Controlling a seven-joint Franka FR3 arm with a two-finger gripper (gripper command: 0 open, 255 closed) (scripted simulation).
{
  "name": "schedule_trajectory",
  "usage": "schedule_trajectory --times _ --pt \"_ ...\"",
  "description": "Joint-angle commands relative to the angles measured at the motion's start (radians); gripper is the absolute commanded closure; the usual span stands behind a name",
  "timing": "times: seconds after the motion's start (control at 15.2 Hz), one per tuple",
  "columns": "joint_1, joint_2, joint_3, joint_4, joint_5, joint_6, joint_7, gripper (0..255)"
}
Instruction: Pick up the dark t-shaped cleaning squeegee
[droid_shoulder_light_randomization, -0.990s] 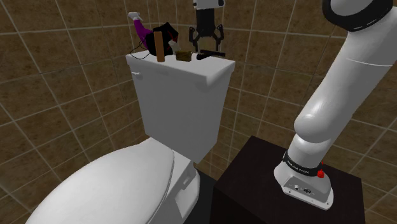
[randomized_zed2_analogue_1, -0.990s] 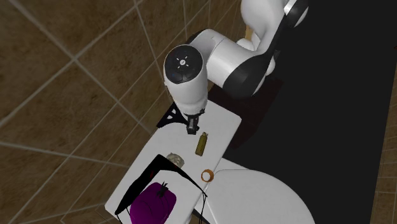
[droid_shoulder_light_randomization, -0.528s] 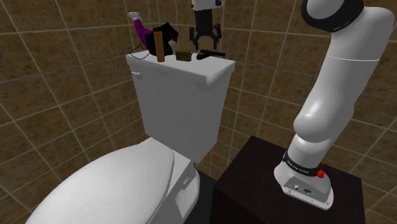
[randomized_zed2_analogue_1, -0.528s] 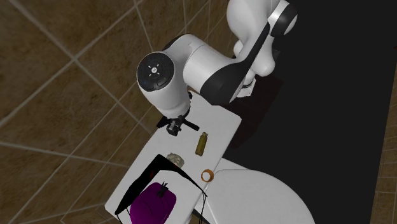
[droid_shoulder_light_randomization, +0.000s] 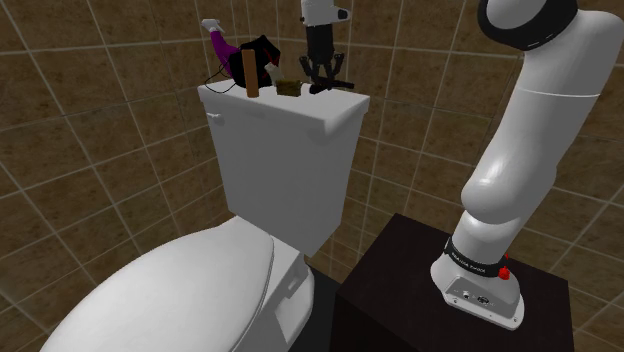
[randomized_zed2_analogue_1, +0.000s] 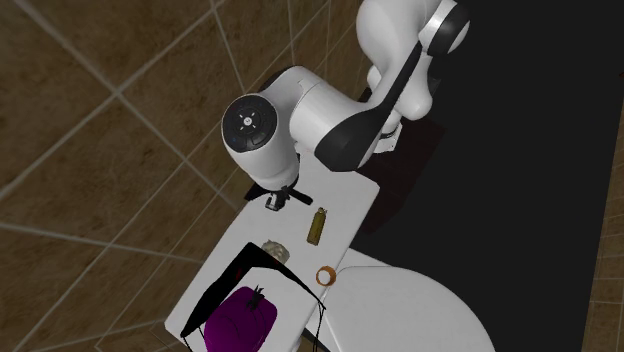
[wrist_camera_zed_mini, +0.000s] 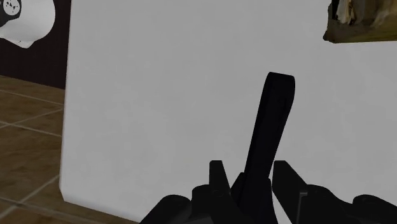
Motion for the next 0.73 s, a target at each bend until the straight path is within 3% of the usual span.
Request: schedule_trajectory --times 0.0,0.4,0.66 --pt "-0.001 0.001 -0.001 -0.007 0.000 -0.006 0.000 255" --pt "-0.002 0.008 -0.002 0.001 -0.002 -0.007 -0.001 255" --pt "0.000 0.024 0.000 0.075 -0.005 -0.066 -0.001 255"
